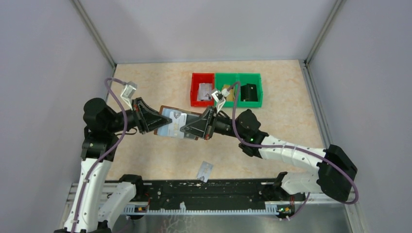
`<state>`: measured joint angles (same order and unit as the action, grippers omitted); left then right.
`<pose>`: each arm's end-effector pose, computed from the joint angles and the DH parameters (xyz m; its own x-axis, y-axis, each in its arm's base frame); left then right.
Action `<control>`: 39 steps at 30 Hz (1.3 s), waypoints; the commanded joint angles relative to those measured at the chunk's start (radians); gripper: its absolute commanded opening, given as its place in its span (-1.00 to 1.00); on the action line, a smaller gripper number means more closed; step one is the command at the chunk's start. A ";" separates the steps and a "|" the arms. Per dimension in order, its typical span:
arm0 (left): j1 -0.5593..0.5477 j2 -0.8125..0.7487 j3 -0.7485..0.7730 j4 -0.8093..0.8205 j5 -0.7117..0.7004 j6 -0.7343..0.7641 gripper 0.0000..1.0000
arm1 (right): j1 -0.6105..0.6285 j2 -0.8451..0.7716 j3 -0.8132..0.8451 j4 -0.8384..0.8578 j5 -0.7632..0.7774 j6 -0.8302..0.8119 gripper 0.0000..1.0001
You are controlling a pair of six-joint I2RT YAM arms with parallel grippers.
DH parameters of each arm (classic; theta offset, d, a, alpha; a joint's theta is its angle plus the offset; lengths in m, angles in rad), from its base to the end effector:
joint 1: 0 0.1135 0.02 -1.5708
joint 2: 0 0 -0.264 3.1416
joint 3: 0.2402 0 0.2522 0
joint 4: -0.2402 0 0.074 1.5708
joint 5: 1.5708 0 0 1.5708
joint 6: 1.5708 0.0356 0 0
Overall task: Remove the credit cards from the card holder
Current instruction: Remove the credit card from the card holder, then place the credit card in the storage box.
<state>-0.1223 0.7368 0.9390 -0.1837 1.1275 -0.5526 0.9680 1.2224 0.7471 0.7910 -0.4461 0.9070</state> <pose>0.1367 -0.0492 0.4005 -0.4824 -0.1675 -0.8598 0.8172 0.2674 -0.5106 0.1438 0.2361 0.3358 -0.6600 0.2943 -0.6912 -0.7398 -0.0945 0.6662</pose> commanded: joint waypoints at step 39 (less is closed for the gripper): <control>-0.002 0.068 0.115 -0.316 -0.398 0.528 -1.00 | -0.468 0.003 0.198 -0.544 0.012 -0.165 -1.00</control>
<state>-0.1226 0.8223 1.0660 -0.4892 0.6178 -0.0986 0.5930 1.1423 0.7982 0.4438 -0.4290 0.8722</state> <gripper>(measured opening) 0.116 0.004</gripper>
